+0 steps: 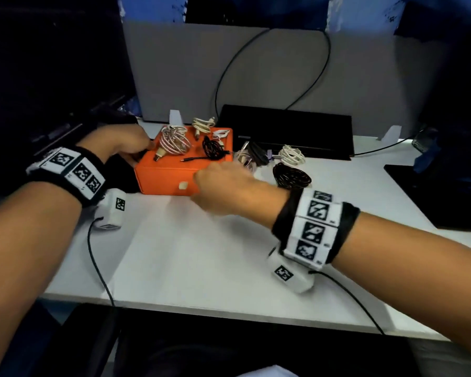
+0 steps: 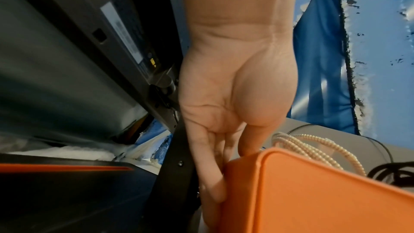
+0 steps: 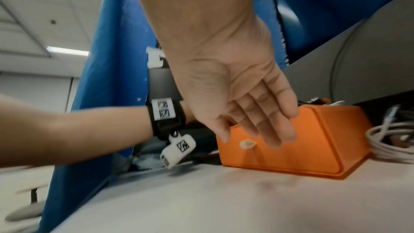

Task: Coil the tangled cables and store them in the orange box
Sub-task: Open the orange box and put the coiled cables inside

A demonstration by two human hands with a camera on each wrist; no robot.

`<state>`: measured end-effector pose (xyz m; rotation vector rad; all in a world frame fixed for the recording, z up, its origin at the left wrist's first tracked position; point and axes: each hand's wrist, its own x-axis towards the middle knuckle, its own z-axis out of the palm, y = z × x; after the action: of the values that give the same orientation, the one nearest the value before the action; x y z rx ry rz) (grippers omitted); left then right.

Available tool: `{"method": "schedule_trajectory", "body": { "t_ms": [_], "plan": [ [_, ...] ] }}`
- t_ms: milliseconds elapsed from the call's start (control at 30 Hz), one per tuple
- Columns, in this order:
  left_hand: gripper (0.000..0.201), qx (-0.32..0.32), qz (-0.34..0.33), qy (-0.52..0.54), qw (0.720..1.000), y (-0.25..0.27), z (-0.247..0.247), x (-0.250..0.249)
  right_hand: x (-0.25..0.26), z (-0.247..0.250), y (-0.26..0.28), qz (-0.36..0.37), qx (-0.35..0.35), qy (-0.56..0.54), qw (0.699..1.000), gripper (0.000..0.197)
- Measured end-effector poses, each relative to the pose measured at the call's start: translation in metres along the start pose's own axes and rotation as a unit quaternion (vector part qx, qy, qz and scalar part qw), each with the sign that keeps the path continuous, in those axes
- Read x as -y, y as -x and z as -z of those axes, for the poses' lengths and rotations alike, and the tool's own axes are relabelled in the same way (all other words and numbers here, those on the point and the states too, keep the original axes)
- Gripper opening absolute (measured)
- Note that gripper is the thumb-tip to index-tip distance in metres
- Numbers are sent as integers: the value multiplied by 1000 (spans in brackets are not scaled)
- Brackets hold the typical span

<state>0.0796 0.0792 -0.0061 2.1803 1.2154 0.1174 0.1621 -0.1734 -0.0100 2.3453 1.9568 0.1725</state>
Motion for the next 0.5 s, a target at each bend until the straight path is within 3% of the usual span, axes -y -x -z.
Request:
{"method": "schedule_trajectory", "body": {
  "t_ms": [100,200,500],
  "plan": [
    [25,19,7,-7,1000,-1,-1,-10,22,-11,-19,31,-16,79,996,21],
    [26,47,9,-17,999,-2,-2,-18,34,-19,-36,28,12,131,991,19],
    [33,94,12,-74,993,-9,4,-26,48,-20,-45,26,66,194,978,17]
  ]
}}
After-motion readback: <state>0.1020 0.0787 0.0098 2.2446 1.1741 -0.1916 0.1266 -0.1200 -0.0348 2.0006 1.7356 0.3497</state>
